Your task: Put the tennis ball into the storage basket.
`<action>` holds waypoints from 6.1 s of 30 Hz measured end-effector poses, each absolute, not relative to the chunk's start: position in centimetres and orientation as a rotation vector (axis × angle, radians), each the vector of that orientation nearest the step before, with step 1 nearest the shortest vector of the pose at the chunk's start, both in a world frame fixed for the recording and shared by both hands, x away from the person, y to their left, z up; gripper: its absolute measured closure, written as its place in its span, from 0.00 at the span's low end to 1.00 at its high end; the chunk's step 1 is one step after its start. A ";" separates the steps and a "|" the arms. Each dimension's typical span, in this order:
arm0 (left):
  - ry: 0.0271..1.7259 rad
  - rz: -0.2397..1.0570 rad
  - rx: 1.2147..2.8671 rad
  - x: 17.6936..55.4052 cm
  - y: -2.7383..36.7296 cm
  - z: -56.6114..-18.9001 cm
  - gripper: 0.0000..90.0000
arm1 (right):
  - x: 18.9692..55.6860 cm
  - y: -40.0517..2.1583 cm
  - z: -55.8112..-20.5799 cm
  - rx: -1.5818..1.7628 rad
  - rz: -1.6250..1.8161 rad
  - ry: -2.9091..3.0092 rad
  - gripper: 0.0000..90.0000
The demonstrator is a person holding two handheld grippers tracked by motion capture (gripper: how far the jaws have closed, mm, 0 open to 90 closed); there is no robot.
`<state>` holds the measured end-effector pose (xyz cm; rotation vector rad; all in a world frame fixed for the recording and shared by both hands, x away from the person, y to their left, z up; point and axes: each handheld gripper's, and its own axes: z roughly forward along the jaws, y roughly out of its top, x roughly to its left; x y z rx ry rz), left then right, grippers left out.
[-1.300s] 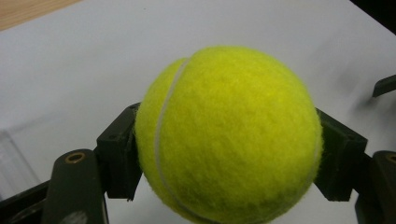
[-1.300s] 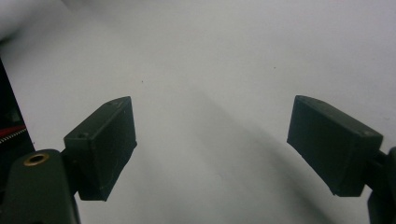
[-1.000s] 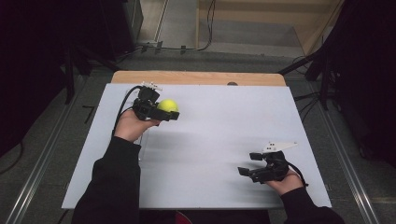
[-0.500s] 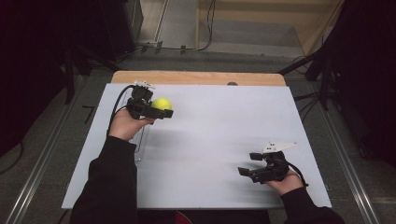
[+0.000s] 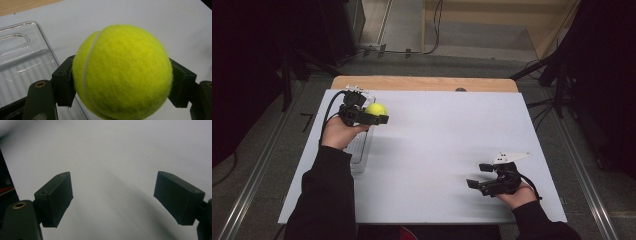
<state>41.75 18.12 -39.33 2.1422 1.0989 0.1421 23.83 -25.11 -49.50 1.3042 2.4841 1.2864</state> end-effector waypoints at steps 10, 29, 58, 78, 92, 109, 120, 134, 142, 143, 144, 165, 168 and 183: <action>1.137 0.166 2.106 41.8 19.7 -38.8 0.28 | 23.8 -25.1 -49.5 1.305 1.288 2.482 0.15; 1.209 0.205 2.070 41.9 21.9 -38.6 0.28 | 23.8 -25.1 -49.5 1.304 1.285 2.483 0.15; 1.291 0.229 2.066 42.3 23.5 -39.9 0.28 | 23.9 -25.0 -49.5 1.298 1.290 2.486 0.15; 1.355 0.202 2.084 43.0 23.7 -41.8 0.28 | 23.9 -24.9 -49.5 1.298 1.290 2.485 0.15; 1.367 0.203 2.127 43.4 23.2 -42.6 0.27 | 23.9 -25.0 -49.5 1.294 1.294 2.480 0.15; 1.359 0.216 2.069 42.9 23.4 -41.2 0.22 | 23.9 -25.0 -49.4 1.293 1.293 2.480 0.15; 1.265 0.166 2.040 42.2 22.0 -39.4 0.22 | 23.8 -25.1 -49.5 1.298 1.292 2.476 0.15; 1.140 0.083 2.070 41.4 19.1 -38.8 0.22 | 23.8 -25.1 -49.4 1.294 1.295 2.477 0.15; 1.080 0.060 2.092 40.6 17.9 -38.7 0.22 | 23.8 -25.1 -49.4 1.299 1.296 2.476 0.15; 1.073 0.051 2.088 40.5 17.7 -38.7 0.22 | 23.8 -25.1 -49.4 1.298 1.296 2.476 0.15; 1.067 0.039 2.087 40.4 17.6 -38.7 0.22 | 23.8 -25.1 -49.4 1.298 1.297 2.477 0.15; 0.946 -0.002 2.123 37.8 15.8 -40.3 0.22 | 23.8 -25.2 -49.3 1.304 1.305 2.468 0.15; 0.937 -0.017 2.125 37.5 15.7 -40.5 0.22 | 23.8 -25.2 -49.3 1.304 1.305 2.469 0.15; 0.904 -0.004 2.155 35.6 15.6 -42.0 0.22 | 23.9 -25.3 -49.2 1.319 1.309 2.473 0.15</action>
